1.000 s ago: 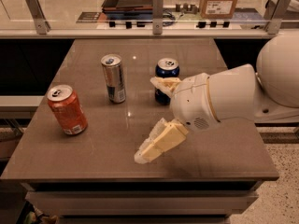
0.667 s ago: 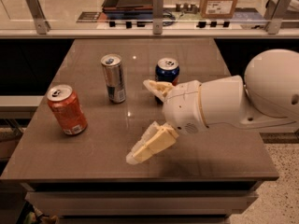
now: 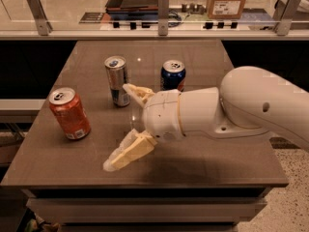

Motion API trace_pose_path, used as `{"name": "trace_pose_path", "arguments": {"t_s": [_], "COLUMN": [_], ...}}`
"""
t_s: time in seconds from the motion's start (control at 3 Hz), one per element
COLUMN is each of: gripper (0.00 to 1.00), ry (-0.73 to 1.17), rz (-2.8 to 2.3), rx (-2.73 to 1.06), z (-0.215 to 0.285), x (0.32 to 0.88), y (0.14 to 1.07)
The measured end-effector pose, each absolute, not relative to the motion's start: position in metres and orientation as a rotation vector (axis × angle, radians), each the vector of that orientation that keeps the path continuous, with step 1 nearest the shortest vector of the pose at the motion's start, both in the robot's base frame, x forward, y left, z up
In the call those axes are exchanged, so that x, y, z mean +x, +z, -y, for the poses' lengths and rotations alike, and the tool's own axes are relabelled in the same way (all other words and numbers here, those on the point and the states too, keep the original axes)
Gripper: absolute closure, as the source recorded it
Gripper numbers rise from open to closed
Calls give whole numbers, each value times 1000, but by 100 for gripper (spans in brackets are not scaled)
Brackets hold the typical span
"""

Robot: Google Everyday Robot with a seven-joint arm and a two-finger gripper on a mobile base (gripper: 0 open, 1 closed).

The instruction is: Pick coke can

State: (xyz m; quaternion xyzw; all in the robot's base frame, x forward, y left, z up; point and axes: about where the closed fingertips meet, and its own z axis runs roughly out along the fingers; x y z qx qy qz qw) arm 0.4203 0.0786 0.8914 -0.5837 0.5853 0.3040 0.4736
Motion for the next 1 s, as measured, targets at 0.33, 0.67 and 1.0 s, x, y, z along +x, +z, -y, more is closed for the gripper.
{"name": "trace_pose_path", "arguments": {"t_s": [0.33, 0.67, 1.0], "gripper": [0, 0, 0], "ry": [799, 853, 905], "rz": [-1368, -1325, -1290], "rx": [-1422, -1410, -1403], "z": [-105, -126, -147], "x": [424, 429, 437], "y": [889, 884, 879]}}
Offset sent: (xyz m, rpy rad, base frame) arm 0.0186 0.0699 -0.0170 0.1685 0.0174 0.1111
